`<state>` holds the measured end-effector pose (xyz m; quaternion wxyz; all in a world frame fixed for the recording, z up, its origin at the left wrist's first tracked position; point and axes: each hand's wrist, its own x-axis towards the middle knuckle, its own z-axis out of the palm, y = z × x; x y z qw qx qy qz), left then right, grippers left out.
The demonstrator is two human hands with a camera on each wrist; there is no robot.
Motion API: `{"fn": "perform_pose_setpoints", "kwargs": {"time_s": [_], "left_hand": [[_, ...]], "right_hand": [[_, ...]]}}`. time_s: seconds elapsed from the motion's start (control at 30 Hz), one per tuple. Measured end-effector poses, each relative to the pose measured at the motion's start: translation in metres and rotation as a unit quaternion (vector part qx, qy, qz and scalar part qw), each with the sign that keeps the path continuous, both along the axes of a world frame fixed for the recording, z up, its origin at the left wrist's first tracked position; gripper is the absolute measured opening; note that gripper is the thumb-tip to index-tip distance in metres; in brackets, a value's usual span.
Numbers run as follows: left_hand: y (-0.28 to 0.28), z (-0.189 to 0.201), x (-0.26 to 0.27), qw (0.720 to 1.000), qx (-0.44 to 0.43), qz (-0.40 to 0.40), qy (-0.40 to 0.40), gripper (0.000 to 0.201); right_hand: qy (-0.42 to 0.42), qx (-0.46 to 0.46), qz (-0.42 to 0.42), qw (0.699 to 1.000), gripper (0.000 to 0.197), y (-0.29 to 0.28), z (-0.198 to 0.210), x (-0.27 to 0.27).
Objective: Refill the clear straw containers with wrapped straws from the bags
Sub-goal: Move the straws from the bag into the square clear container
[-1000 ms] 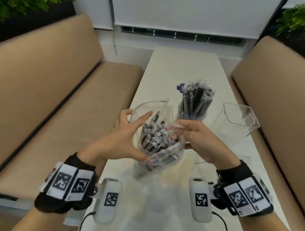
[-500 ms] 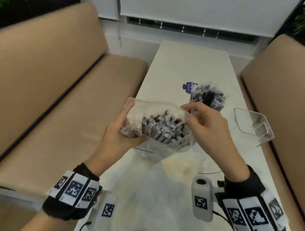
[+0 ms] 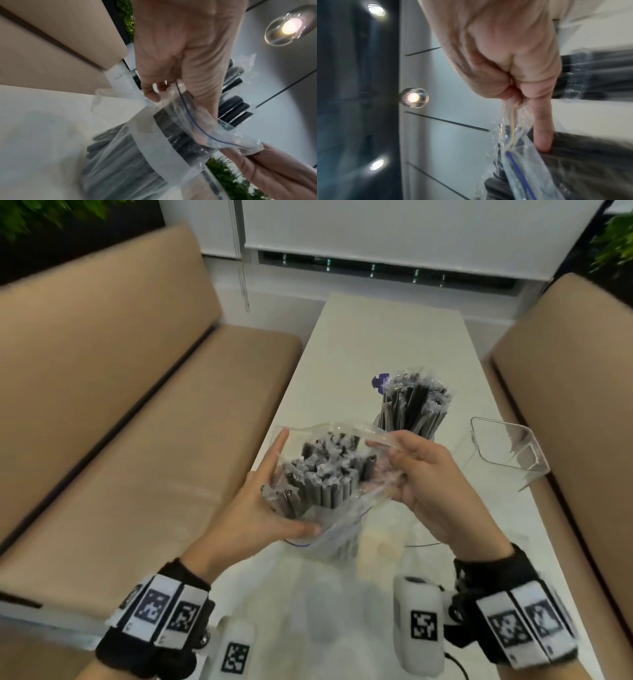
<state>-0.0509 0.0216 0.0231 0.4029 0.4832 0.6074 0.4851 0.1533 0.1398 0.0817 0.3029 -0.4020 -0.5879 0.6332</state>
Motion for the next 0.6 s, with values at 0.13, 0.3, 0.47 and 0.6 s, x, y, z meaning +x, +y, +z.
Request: {"fn": "perform_pose_setpoints", "kwargs": {"time_s": [0.13, 0.3, 0.47, 0.6], "left_hand": [[-0.005, -0.016, 0.005, 0.999, -0.038, 0.035, -0.002, 0.123], [0.006, -0.029, 0.005, 0.994, -0.100, -0.013, 0.052, 0.123], [0.024, -0.014, 0.002, 0.986, -0.060, -0.018, 0.152, 0.126], [0.026, 0.000, 0.006, 0.971, -0.057, -0.010, 0.231, 0.127]], "right_hand": [[-0.031, -0.011, -0.007, 0.999, 0.027, -0.001, -0.035, -0.015], [-0.125, 0.032, 0.021, 0.991, 0.029, 0.001, -0.060, -0.026], [-0.073, 0.106, 0.103, 0.986, 0.030, 0.004, -0.003, -0.029], [-0.024, 0.084, 0.057, 0.995, 0.034, 0.017, -0.017, -0.031]]}}
